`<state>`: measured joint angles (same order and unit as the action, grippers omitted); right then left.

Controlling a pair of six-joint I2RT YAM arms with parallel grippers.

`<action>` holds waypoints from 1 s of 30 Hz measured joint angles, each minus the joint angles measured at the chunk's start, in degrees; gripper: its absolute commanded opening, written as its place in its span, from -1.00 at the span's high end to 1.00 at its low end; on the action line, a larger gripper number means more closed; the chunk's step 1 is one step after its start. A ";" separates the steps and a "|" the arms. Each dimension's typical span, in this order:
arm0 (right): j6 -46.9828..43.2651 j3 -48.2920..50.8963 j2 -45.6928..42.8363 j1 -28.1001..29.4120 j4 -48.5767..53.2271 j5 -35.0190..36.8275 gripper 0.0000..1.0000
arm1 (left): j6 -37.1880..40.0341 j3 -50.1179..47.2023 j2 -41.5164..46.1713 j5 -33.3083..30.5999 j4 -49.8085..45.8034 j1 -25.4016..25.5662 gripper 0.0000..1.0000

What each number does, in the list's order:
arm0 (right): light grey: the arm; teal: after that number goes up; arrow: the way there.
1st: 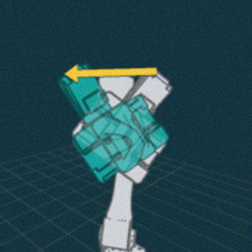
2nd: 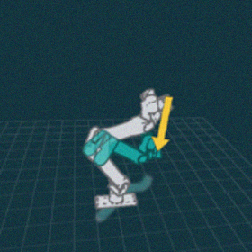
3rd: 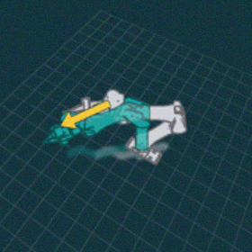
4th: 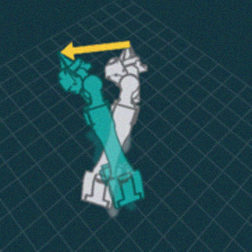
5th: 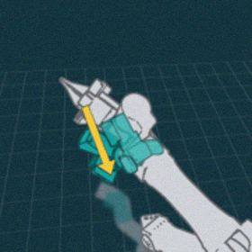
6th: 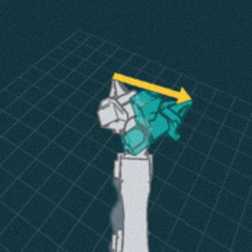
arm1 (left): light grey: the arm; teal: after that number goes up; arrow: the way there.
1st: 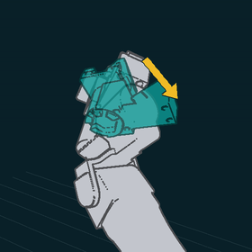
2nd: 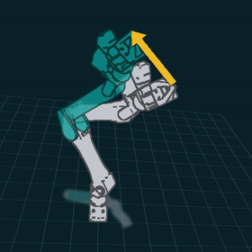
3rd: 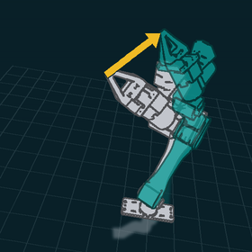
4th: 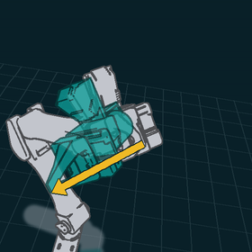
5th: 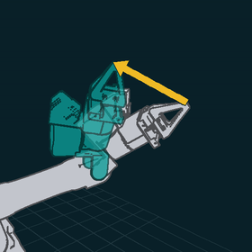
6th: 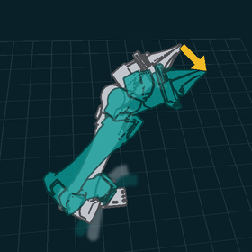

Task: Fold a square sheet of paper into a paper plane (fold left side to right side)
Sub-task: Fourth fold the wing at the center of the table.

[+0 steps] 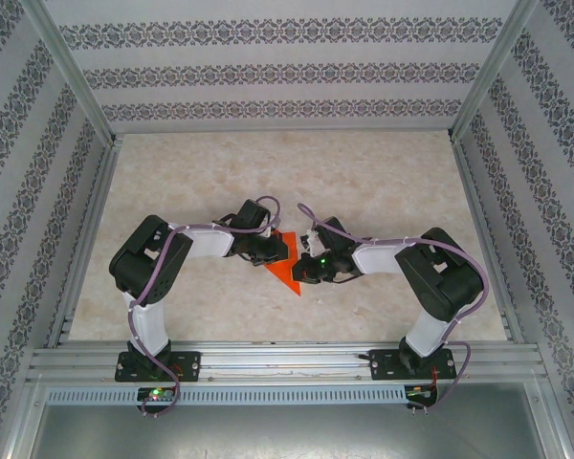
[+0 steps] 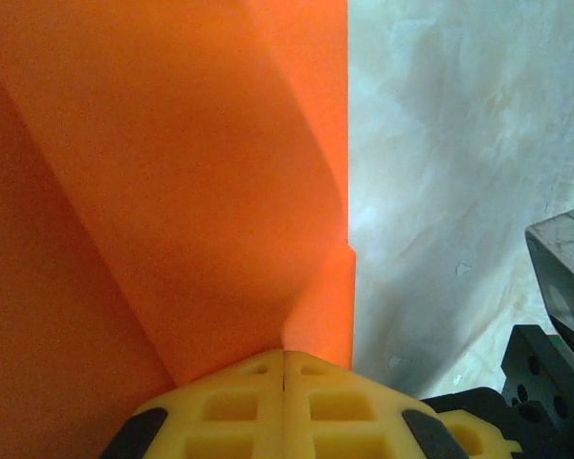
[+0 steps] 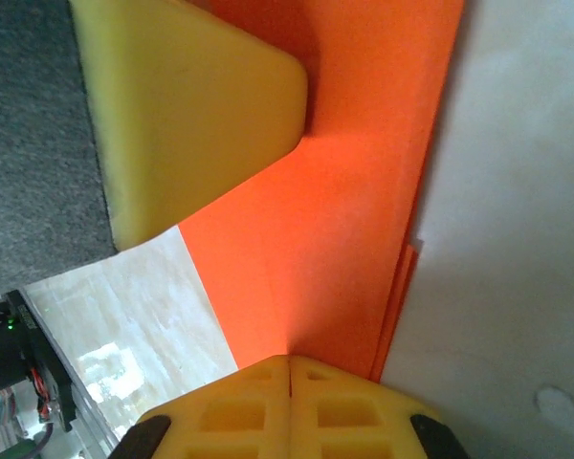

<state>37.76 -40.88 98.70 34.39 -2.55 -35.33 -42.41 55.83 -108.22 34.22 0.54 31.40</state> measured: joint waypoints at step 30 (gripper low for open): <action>-0.61 -4.52 0.09 2.89 8.59 6.78 1.00 | -3.10 -6.54 3.13 2.21 9.46 1.62 0.94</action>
<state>37.15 -45.41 98.78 37.28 6.04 -28.56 -45.52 49.30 -105.10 36.42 10.00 33.01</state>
